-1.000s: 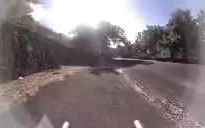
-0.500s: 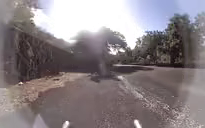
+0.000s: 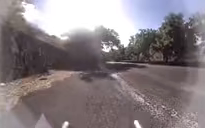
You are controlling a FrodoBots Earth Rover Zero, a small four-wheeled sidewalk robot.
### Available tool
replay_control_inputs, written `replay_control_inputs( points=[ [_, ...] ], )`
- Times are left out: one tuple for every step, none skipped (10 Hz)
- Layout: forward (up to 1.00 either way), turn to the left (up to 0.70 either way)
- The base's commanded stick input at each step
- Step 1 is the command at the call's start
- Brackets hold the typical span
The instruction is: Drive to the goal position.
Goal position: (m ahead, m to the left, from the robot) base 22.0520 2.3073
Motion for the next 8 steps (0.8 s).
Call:
replay_control_inputs(
  points=[
    [0.7,0.0],
    [0.7,0.0],
    [0.7,0.0],
    [0.7,0.0],
    [0.7,0.0],
    [0.7,0.0],
    [0.7,0.0],
    [0.7,0.0]
  ],
)
